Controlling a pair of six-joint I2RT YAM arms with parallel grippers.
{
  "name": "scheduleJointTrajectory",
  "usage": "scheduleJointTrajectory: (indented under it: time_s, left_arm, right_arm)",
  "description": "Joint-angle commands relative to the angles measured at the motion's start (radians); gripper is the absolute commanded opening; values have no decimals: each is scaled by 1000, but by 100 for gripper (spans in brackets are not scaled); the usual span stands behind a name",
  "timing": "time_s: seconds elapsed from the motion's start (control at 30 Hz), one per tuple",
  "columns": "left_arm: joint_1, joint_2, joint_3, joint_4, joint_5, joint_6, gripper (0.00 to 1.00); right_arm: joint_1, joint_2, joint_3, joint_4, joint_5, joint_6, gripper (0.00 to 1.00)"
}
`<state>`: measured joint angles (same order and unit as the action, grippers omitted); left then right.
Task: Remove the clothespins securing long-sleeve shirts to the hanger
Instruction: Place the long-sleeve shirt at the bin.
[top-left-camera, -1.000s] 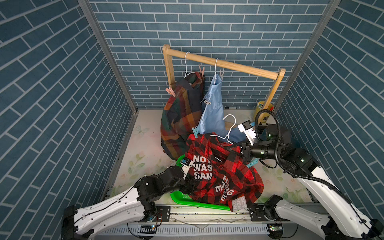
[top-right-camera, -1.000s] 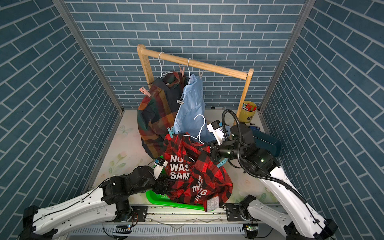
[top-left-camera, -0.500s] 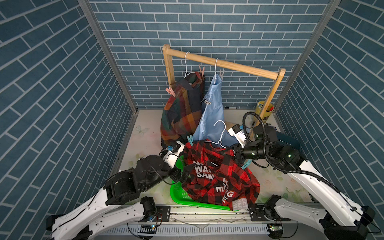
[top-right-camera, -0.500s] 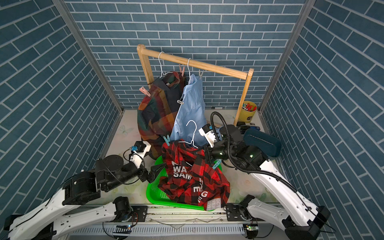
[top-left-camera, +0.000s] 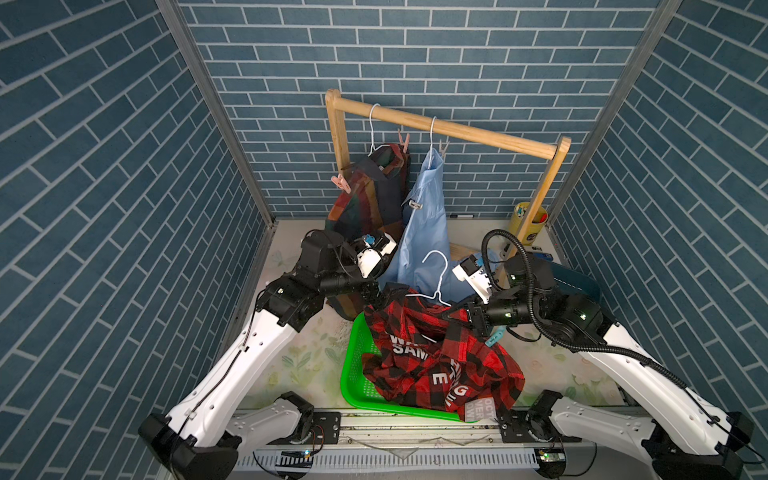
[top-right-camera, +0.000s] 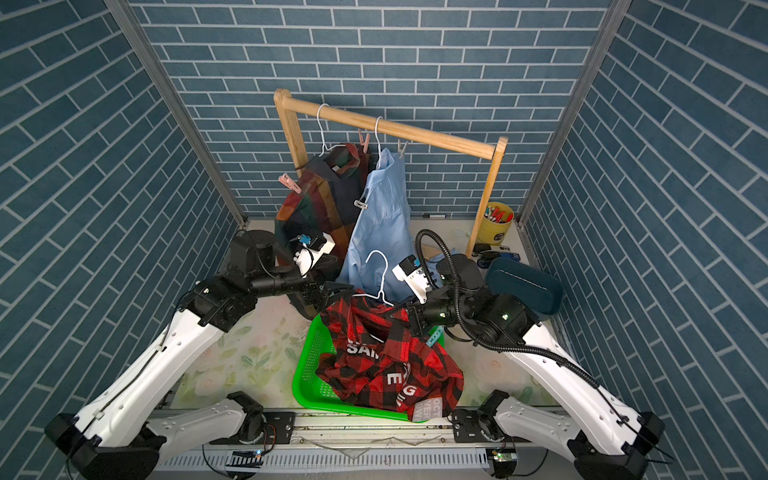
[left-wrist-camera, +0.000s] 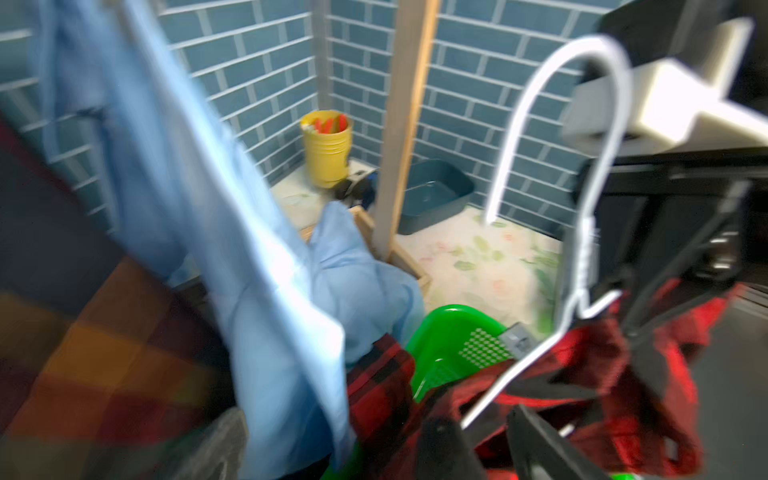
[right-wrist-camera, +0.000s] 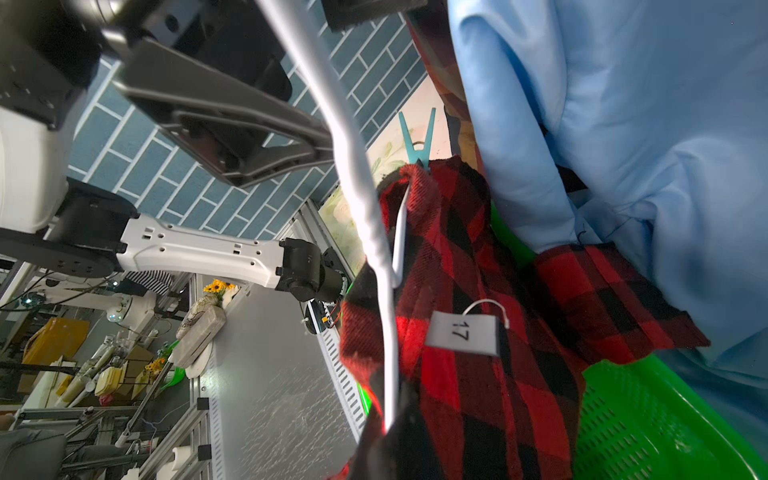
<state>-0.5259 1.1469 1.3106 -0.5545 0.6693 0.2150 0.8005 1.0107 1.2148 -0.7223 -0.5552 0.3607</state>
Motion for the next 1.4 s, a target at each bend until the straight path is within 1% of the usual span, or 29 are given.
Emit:
scheduleJointTrajectory:
  time_s: [0.0,0.1,0.2,0.33,0.47,0.53,0.57,0.63,0.67,0.73,0.8,0.87,0.97,1.0,1.07,1.17,1.2,1.3,1.37]
  left_arm:
    - [5,42,69,-171,234,144,100]
    - [4,70,84,-231,202,206,100]
    - [-9,96,89,-238,223,214,98]
    - [-73,151,113,-279,140,255,96]
    - [-100,184,115,-273,134,253,95]
    - [-108,189,109,-260,150,241,95]
    - [-112,186,104,-255,156,238,92]
    - [-120,187,99,-253,158,235,81]
    - [-121,185,96,-249,160,227,74]
    - [-126,177,84,-236,149,207,49]
    - [-128,168,70,-219,120,182,18]
    - [-131,159,48,-210,99,175,0]
    - [-138,128,-2,-174,40,160,0]
    - [-139,113,-20,-158,23,154,0]
    - [-139,86,-51,-129,-12,146,0]
    - [-139,49,-89,-81,-82,129,0]
    - [-140,40,-99,-66,-119,127,0]
    - [-144,18,-137,-18,-217,129,0]
    - [-147,-6,-176,31,-265,130,0]
  right_arm:
    - [8,-25,44,-20,-35,-45,0]
    - [6,-31,55,-33,-48,-51,0]
    - [7,-36,61,-44,-52,-58,0]
    - [6,-35,66,-48,-62,-62,0]
    - [7,-37,69,-47,-65,-64,0]
    - [6,-37,71,-46,-62,-66,0]
    - [7,-35,71,-44,-61,-66,0]
    - [6,-31,70,-42,-60,-68,0]
    - [7,-30,69,-40,-61,-68,0]
    - [6,-27,66,-32,-60,-68,0]
    - [6,-17,69,-31,-56,-73,0]
    - [6,-5,71,-29,-46,-78,0]
    - [6,12,74,-18,-18,-88,1]
    - [6,17,79,-16,-3,-91,9]
    - [6,25,88,-5,6,-97,20]
    - [6,36,105,6,23,-100,51]
    - [6,37,110,8,28,-101,59]
    - [7,37,134,14,67,-106,71]
    - [6,38,152,21,104,-108,75]
